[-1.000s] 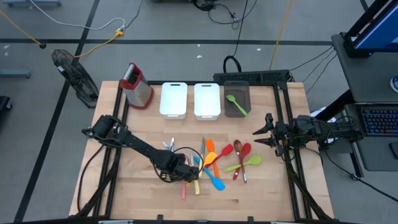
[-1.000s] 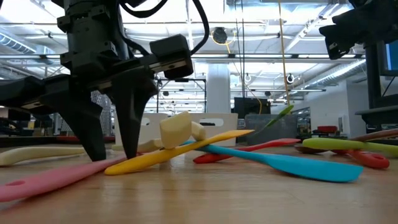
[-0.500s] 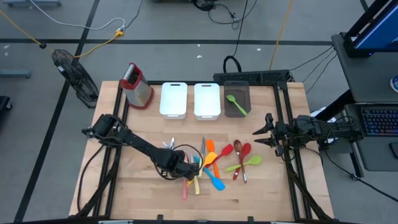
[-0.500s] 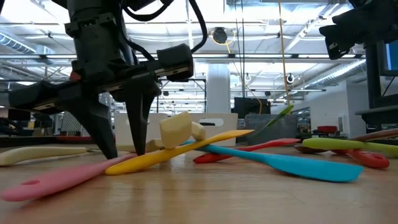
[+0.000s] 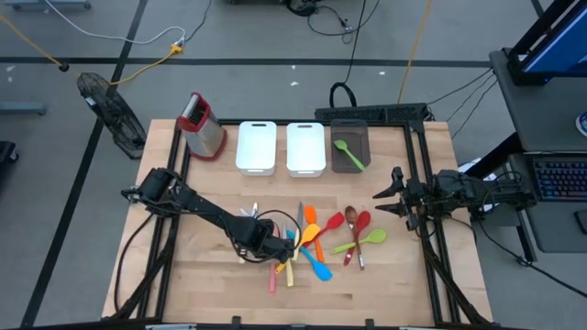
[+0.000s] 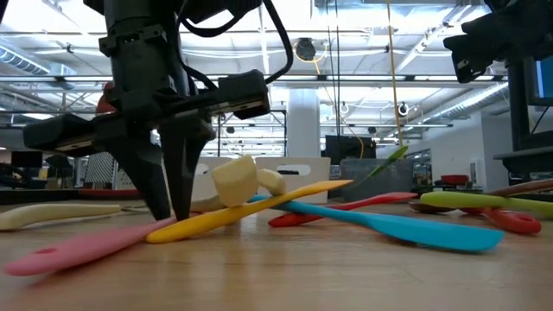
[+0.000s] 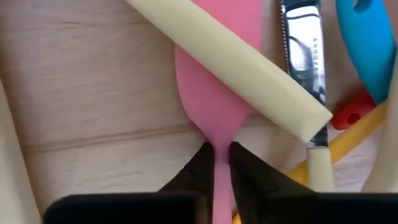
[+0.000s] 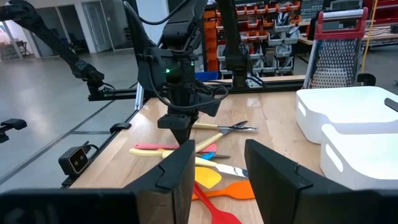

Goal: Pick & Place Kitchen Items
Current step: Put the pink spatula into the black bin

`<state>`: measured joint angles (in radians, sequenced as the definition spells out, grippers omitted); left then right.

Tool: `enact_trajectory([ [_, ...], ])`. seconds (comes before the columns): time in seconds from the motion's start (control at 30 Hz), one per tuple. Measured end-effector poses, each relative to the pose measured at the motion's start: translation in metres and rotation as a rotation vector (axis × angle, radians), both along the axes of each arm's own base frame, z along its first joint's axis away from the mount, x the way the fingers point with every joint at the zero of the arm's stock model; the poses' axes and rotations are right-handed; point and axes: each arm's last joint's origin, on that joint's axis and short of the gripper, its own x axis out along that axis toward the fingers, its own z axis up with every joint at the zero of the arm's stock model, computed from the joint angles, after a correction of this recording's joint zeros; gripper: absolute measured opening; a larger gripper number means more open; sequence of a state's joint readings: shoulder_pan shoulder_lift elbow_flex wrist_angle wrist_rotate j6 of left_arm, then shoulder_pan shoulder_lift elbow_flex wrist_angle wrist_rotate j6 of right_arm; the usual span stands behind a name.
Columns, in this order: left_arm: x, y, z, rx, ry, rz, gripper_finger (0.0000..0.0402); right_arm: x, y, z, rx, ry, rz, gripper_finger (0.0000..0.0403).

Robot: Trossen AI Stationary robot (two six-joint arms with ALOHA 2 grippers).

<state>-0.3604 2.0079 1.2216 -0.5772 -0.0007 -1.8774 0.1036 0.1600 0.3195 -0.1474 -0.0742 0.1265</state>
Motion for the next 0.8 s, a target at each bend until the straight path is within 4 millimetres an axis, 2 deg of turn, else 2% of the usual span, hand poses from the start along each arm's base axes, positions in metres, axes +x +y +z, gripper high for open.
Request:
enact_trajectory([
  [0.07,-0.001,-0.002,0.0,0.005,0.003,-0.015,0.0012,0.0,0.0,0.0,0.005,0.001,0.0,0.0132],
  [0.27,-0.011,-0.009,0.0,-0.015,0.091,-0.041,0.0026,0.0,0.0,0.0,0.018,0.003,-0.002,0.0132],
  [0.5,-0.018,-0.023,0.0,0.0,0.094,-0.043,0.0013,0.0,0.0,0.0,0.018,0.003,-0.003,0.0132],
  [0.8,-0.032,-0.021,0.018,0.009,0.155,-0.013,0.0018,0.0,0.0,0.0,0.018,0.003,-0.004,0.0132],
])
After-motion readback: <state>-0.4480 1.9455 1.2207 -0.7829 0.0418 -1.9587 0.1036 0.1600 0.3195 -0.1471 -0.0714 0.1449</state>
